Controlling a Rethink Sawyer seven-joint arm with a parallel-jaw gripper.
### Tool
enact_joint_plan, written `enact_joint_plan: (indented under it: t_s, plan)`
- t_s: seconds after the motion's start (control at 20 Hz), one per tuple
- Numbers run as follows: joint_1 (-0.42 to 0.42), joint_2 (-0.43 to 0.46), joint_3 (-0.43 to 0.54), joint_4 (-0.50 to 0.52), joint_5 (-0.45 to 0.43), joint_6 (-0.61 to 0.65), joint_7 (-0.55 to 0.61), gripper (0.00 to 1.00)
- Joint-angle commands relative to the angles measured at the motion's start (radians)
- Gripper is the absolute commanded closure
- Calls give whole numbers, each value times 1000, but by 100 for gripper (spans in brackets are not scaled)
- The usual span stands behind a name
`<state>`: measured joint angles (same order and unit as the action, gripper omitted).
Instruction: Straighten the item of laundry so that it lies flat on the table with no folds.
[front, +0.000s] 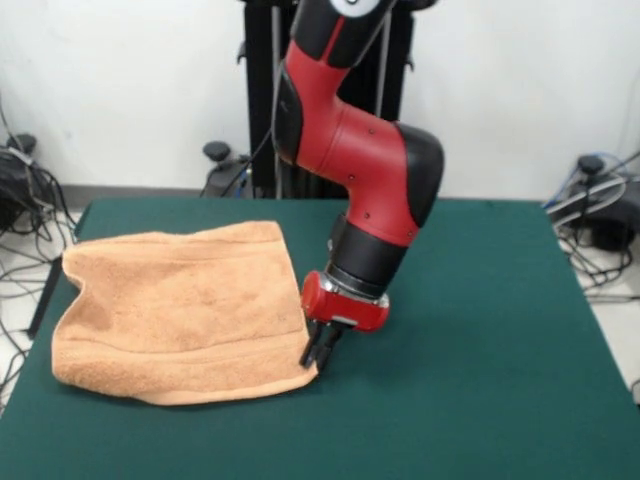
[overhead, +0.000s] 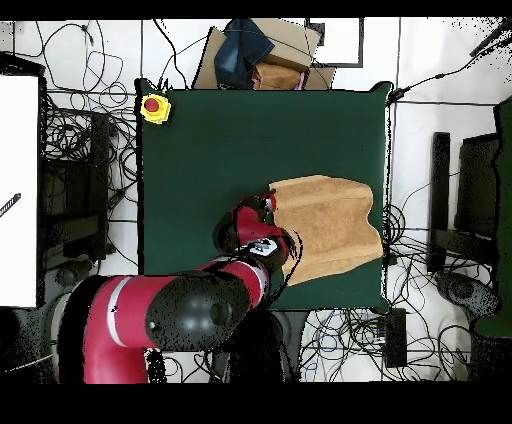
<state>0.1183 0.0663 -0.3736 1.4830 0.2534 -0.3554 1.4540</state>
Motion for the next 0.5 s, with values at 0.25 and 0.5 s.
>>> enact_joint_plan:
  t_s: [0.25, 0.5]
  plan:
    - [86, 27, 24, -93, 170, 104, 163, 100]
    - [116, 22, 14, -76, 214, 120, 160, 100]
